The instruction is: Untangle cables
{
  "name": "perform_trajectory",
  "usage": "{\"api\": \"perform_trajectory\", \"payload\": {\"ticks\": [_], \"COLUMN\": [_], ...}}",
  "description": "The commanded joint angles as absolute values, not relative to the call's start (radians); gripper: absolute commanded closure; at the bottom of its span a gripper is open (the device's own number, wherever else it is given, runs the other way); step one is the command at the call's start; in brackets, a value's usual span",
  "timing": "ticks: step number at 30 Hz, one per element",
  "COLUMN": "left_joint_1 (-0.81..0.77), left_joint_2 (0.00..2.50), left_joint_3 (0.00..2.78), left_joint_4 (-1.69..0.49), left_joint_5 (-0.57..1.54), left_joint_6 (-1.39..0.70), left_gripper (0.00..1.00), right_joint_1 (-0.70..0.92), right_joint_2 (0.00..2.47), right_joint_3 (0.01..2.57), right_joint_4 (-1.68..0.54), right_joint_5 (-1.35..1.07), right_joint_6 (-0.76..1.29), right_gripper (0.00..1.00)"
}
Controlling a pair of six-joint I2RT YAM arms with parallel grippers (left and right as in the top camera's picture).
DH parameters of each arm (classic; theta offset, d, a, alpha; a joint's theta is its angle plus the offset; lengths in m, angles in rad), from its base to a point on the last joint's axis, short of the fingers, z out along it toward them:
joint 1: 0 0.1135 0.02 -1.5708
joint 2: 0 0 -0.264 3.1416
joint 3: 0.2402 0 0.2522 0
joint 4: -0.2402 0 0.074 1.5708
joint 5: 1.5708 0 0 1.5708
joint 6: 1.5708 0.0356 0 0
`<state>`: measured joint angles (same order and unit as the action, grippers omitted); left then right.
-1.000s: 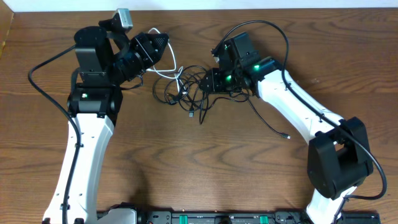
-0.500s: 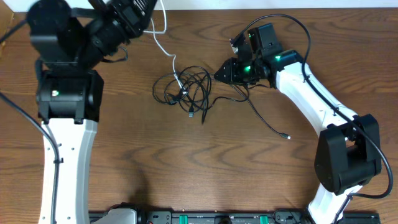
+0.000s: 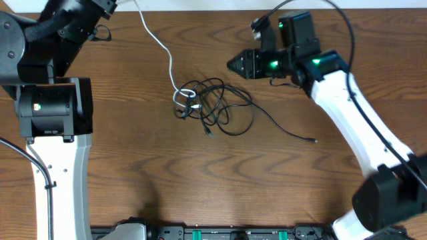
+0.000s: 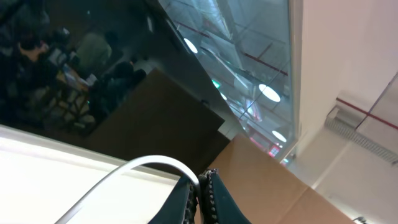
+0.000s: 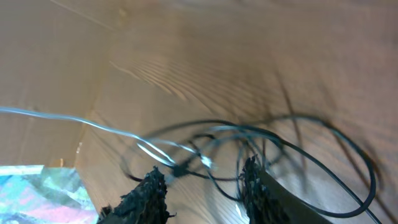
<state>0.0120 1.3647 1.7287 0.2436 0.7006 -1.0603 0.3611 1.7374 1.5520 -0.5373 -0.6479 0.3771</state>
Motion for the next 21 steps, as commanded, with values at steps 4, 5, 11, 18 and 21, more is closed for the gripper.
{"api": "perform_trajectory", "payload": {"ticks": [4,5,11,18,21], "left_joint_1": [0.017,0.017,0.017,0.017,0.017], "left_joint_2": [1.351,1.351,1.351,1.338,1.328], "left_joint_3": [1.755,1.757,1.760,1.760,1.760], "left_joint_4": [0.258,0.268,0.372,0.384,0.383], "left_joint_5": [0.675,0.668,0.631,0.628,0.664], "left_joint_6": [-1.142,-1.151,-1.221,-1.259,-1.258], "left_gripper": [0.92,0.92,0.92,0.92,0.92], "right_joint_1": [0.438,0.458,0.537,0.601,0.606], "right_joint_2": [1.692,1.695,1.704,1.738,1.774], "right_joint_3": [1.577,1.576,1.576,1.574,1.574], "right_joint_4": [-0.492,-0.489,-0.491,-0.519,-0.518], "right_joint_5": [-0.654,-0.638,-0.548,-0.435,-0.435], "right_joint_6": [0.353,0.347,0.339,0.308,0.294], "right_gripper": [0.55,0.54,0.53,0.54,0.56]}}
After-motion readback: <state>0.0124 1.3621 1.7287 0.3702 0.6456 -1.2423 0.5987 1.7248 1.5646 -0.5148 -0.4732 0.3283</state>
